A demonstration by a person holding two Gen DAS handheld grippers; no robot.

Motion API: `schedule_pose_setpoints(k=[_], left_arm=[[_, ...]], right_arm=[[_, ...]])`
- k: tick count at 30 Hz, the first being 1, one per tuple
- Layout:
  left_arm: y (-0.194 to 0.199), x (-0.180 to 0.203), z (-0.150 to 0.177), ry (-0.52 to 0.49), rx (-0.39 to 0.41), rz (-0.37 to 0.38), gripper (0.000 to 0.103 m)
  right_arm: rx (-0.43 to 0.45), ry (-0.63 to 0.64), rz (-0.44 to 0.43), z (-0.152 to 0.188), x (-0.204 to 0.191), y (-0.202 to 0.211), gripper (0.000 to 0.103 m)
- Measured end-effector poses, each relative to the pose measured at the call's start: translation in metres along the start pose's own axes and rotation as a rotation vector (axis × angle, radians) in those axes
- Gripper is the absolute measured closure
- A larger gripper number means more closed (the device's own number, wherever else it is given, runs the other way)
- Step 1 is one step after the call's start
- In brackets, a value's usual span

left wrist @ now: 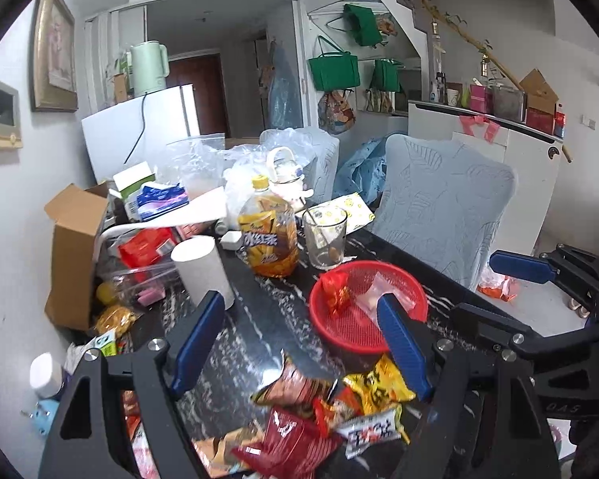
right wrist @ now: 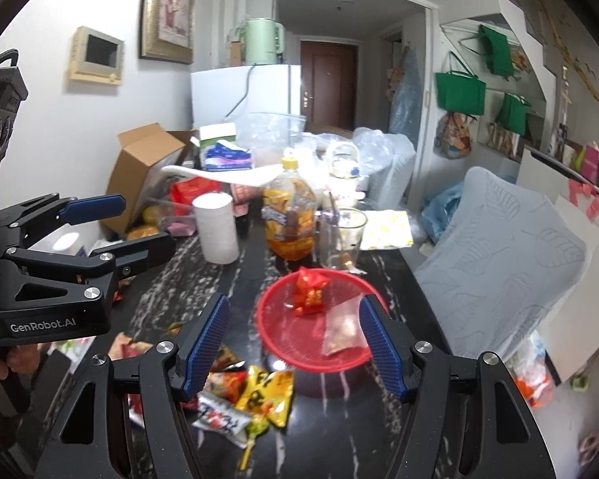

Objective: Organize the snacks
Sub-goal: 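Withdraw both grippers from the basket back toward the snack pile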

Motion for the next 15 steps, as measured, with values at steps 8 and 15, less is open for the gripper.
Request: schedule_pose_setpoints(k=[8, 15], left_arm=[[0.027, -0.008, 0.031, 0.021, -0.043, -0.025, 0.025], [0.045, -0.013, 0.065, 0.08, -0.06, -0.027, 0.025]], right_arm=[[-0.008, 0.015, -0.04, 0.019, -0.028, 0.017, 0.035], [-0.046, 0.014, -0.094, 0.045, -0.051, 0.025, 0.034]])
Point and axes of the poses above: each gripper's, at about its wrist camera, not at the fingertips, and y roughly against the way its jaws point, x to its right, z to its underside, the point moved 4 cm from there along -y, roughly the way its jaws point, and after that the axes turned 4 degrees about z, right-handed, at the moved point
